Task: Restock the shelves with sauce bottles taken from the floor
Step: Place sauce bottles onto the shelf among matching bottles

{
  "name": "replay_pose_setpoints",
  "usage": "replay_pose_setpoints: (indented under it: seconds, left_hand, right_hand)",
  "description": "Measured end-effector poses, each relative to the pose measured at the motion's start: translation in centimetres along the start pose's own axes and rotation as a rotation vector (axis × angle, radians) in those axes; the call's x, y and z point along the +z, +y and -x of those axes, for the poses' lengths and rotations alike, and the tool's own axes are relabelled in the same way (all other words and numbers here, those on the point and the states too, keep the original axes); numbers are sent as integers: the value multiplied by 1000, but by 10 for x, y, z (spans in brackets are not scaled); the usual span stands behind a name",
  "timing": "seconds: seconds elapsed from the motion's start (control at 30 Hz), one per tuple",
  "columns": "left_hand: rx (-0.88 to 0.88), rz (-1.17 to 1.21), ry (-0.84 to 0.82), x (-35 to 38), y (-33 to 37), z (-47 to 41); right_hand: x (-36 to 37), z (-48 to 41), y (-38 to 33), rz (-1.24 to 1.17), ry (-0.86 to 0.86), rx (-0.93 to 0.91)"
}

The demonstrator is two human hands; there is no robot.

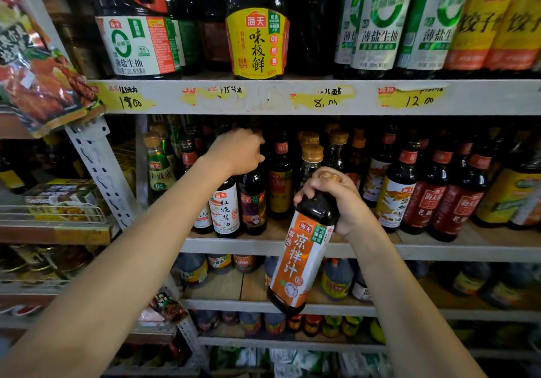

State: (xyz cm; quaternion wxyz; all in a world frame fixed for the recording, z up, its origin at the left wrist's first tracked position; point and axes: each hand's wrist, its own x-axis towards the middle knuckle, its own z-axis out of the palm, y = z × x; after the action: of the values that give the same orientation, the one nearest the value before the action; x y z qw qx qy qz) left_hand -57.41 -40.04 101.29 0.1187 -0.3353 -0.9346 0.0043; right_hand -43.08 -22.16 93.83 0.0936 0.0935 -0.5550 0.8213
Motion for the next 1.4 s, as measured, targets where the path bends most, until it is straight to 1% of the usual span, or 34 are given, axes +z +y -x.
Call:
replay_pose_setpoints:
  seconds: [0.1,0.17,0.23,0.27,0.3,0.33,0.37,0.4,0.43,0.47,0.5,0.57,0.63,0.73,0.83,0.9,0.97,1.03,1.13,1.3,1.4]
  left_hand:
    - [10,-77,120,8,2,7]
    - [47,-96,278,9,11,19]
    - [83,33,444,18,29,40]
    - [67,193,462,26,41,54]
    - [27,451,365,34,54,68]
    - [-27,787,146,41,67,83]
    - [-62,1143,-147,46,81,94]
    - [-90,1447,-401,53,92,102]
    - [-116,1654,-546,60,101,106]
    - [-135,1769,-602,67,108,107]
    - [-132,1820,-618,70,115,106]
    - [-104,1832,-620,69,134,102]
    - [-102,1834,-608,71,157,95]
    - [-76,1911,-618,74,200,88]
    - [-47,1862,-559,67,244,83]
    - [-14,1845,-486,65,273,77]
    - [56,1826,-417,65,301,69]
    - [101,1818,-397,66,328,60]
    - [94,1762,-336,70,369,43]
    - [118,1550,-195,70,423,12]
    - [117,1407,-142,66,449,-1]
  right_hand:
    - [1,-1,-7,-33,-63,-14]
    - [3,-3,-11,-22,-103,-30]
    - [5,-2,-15,-24,-136,-40]
    - [5,-1,-17,-32,-151,-45]
    - [4,1,-19,-48,-167,-49]
    - [2,4,-21,-75,-181,-54]
    - [0,6,-25,-110,-187,-60]
    - [-3,9,-29,-146,-182,-60]
    - [-6,13,-33,-178,-170,-58]
    - [-11,18,-38,-199,-155,-58]
    - [-15,22,-43,-206,-133,-62]
    - [-25,32,-51,-195,-48,-77]
    - [-38,43,-59,-158,134,-80]
    - [-65,67,-74,70,468,-93]
    - [-90,97,-86,253,652,-96]
    - [-107,117,-94,301,688,-64]
    - [-125,134,-104,287,689,-28]
    - [-147,147,-119,265,700,2]
    - [-182,161,-140,325,696,54]
    - [-236,172,-170,462,648,162]
    - [-260,177,-182,503,663,230]
